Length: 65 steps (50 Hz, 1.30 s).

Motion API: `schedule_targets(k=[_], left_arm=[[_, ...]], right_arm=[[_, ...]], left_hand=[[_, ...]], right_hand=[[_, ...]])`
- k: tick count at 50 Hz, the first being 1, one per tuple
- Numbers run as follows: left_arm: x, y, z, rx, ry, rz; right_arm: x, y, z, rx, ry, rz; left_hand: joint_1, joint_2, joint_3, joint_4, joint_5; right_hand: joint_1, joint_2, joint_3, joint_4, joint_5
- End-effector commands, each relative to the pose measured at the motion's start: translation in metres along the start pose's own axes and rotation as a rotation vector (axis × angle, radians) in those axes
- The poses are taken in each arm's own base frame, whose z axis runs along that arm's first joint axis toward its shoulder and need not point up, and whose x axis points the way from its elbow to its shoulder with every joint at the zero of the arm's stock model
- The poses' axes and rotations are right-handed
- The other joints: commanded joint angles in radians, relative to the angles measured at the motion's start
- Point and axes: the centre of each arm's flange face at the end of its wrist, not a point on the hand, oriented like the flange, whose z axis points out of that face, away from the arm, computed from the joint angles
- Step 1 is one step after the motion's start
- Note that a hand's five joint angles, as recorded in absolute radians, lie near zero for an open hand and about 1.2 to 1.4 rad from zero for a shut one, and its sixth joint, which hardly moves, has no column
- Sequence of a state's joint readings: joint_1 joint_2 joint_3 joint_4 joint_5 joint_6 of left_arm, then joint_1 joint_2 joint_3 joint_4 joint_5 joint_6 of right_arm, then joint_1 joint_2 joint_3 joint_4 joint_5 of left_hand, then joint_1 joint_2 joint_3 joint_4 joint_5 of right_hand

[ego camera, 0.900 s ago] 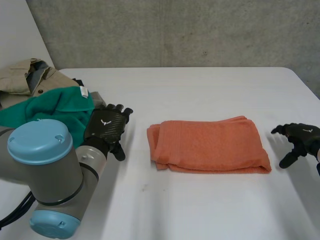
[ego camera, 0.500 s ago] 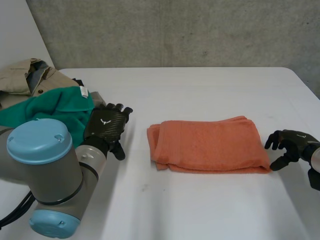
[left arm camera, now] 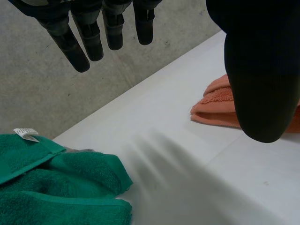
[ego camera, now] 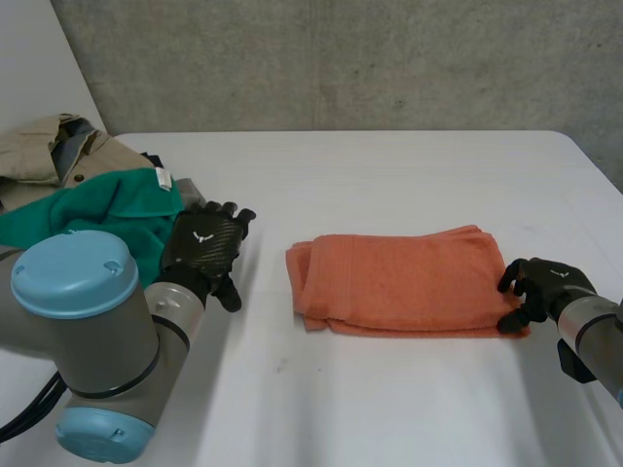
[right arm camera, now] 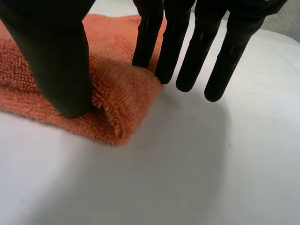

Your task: Fold the laundry.

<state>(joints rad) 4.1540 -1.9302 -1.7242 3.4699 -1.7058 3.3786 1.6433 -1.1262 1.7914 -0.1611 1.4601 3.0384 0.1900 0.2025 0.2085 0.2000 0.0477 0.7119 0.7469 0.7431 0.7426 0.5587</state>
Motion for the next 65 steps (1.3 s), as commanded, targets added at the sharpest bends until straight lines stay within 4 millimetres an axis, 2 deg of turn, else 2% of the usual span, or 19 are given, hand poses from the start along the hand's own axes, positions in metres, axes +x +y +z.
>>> schedule_targets(k=[1,5,8,16,19,20,24,27,30,31,33,38,40,43,47,51,56,62,65], left_arm=[[-0.003,-0.004,0.000,0.009,-0.008,-0.006],[-0.007,-0.009,-0.001,0.024,-0.020,-0.016],[-0.012,-0.013,-0.002,0.032,-0.031,-0.025],[-0.027,-0.024,-0.001,0.058,-0.067,-0.063],[-0.031,-0.027,-0.001,0.065,-0.078,-0.073],[-0.030,-0.027,-0.002,0.064,-0.074,-0.074],[-0.025,-0.026,-0.003,0.060,-0.059,-0.072],[-0.021,-0.027,-0.003,0.065,-0.048,-0.066],[-0.018,-0.035,0.002,0.094,-0.033,-0.067],[-0.016,-0.041,0.006,0.115,-0.023,-0.067],[-0.014,-0.050,0.011,0.142,-0.012,-0.070],[0.009,-0.074,0.026,0.220,0.075,-0.071],[0.027,-0.081,0.035,0.239,0.139,-0.077],[0.059,-0.085,0.046,0.232,0.237,-0.097],[0.096,-0.080,0.055,0.175,0.347,-0.123],[0.122,-0.062,0.067,0.089,0.408,-0.133],[0.135,-0.041,0.078,0.004,0.430,-0.118],[0.136,-0.013,0.078,-0.131,0.402,-0.062],[0.123,0.003,0.079,-0.217,0.314,-0.010]], right_arm=[[0.016,-0.014,0.001,0.079,0.099,-0.053],[0.020,-0.044,-0.006,0.187,0.148,-0.161],[0.009,-0.051,-0.007,0.211,0.126,-0.266],[-0.103,-0.075,-0.031,0.441,-0.105,-0.647],[-0.155,-0.060,-0.044,0.490,-0.262,-0.696],[-0.176,-0.044,-0.050,0.488,-0.346,-0.723],[-0.205,-0.007,-0.058,0.439,-0.479,-0.778],[-0.207,0.000,-0.061,0.412,-0.494,-0.783],[-0.204,-0.009,-0.064,0.416,-0.478,-0.759],[-0.199,-0.016,-0.067,0.412,-0.464,-0.722],[-0.192,-0.025,-0.068,0.406,-0.442,-0.665],[-0.154,-0.068,-0.068,0.390,-0.308,-0.410],[-0.125,-0.090,-0.067,0.354,-0.227,-0.266],[-0.092,-0.097,-0.054,0.235,-0.166,-0.127],[-0.075,-0.093,-0.039,0.105,-0.170,-0.019],[-0.069,-0.091,-0.026,0.043,-0.206,0.019],[-0.079,-0.081,-0.006,0.011,-0.300,0.022],[-0.098,-0.063,0.008,-0.035,-0.403,0.002],[-0.104,-0.053,0.015,-0.051,-0.422,-0.042]], left_hand=[[-0.015,-0.028,-0.034,-0.025,-0.048],[-0.015,-0.028,-0.034,-0.025,-0.048],[-0.015,-0.028,-0.034,-0.025,-0.048],[-0.015,-0.028,-0.034,-0.025,-0.048],[-0.015,-0.028,-0.034,-0.025,-0.048],[-0.015,-0.028,-0.034,-0.025,-0.048],[-0.015,-0.028,-0.034,-0.025,-0.048],[-0.015,-0.028,-0.034,-0.025,-0.048],[-0.015,-0.028,-0.034,-0.025,-0.048],[-0.015,-0.028,-0.034,-0.025,-0.048],[-0.015,-0.028,-0.034,-0.025,-0.048],[-0.015,-0.028,-0.034,-0.025,-0.048],[-0.015,-0.028,-0.034,-0.025,-0.048],[-0.015,-0.028,-0.034,-0.025,-0.048],[-0.015,-0.028,-0.034,-0.025,-0.048],[-0.015,-0.028,-0.034,-0.025,-0.048],[-0.015,-0.028,-0.034,-0.025,-0.048],[-0.003,-0.016,-0.022,-0.013,-0.035],[0.015,0.002,-0.004,0.005,-0.018]], right_hand=[[0.684,0.649,0.653,0.654,0.663],[0.684,0.649,0.653,0.654,0.663],[0.684,0.649,0.653,0.654,0.663],[0.684,0.649,0.653,0.654,0.663],[0.684,0.649,0.653,0.654,0.663],[0.684,0.649,0.653,0.654,0.663],[0.684,0.649,0.653,0.654,0.663],[0.684,0.649,0.653,0.654,0.663],[0.646,0.611,0.615,0.616,0.625],[0.027,-0.008,-0.004,-0.004,0.005],[-0.537,-0.572,-0.569,-0.568,-0.559],[-0.537,-0.572,-0.569,-0.568,-0.559],[-0.537,-0.572,-0.569,-0.568,-0.559],[-0.537,-0.572,-0.569,-0.568,-0.559],[-0.537,-0.572,-0.569,-0.568,-0.559],[-0.537,-0.572,-0.569,-0.568,-0.559],[-0.537,-0.572,-0.569,-0.568,-0.559],[-0.537,-0.572,-0.569,-0.568,-0.559],[-0.537,-0.572,-0.569,-0.568,-0.559]])
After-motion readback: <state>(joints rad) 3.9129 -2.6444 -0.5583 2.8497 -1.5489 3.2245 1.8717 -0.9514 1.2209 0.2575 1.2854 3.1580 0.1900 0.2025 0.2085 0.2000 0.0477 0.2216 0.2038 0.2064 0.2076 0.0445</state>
